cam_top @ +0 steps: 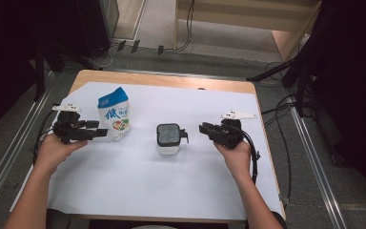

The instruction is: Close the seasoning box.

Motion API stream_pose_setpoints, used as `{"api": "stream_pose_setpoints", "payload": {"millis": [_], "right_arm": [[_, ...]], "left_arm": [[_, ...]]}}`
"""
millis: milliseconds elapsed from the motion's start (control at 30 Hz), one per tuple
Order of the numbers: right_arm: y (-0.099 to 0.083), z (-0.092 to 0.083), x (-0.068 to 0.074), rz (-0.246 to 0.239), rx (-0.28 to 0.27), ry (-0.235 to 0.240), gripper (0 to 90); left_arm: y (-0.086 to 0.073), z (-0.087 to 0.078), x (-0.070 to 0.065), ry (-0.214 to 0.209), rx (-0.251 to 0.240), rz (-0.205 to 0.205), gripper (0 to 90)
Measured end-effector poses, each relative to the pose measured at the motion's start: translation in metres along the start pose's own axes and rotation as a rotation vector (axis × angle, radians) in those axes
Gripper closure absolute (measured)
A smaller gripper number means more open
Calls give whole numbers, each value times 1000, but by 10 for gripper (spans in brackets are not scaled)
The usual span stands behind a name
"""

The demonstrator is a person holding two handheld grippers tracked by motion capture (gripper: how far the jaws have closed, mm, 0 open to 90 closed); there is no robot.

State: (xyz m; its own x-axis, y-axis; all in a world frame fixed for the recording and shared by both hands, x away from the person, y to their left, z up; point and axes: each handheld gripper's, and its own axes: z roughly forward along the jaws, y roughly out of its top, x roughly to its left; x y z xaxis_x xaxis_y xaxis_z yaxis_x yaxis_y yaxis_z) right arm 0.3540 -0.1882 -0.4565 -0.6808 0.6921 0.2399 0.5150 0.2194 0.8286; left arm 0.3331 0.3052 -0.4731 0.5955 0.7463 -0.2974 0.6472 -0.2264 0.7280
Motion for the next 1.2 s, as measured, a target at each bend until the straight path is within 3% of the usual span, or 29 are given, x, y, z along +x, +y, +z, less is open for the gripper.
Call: {"api": "stream_pose_setpoints", "payload": {"millis": [667, 867, 1200], "right_arm": [[-29, -33, -33, 37, -15, -122, 665], [-38, -38, -40, 71, -16, -136, 659], [-40, -37, -39, 57, -13, -139, 640]], "left_arm": [[-10, 0, 0, 22, 0, -3, 375], [-10, 1, 2, 23, 1, 5, 377], [-9, 2, 3, 21, -7, 3, 377]]}}
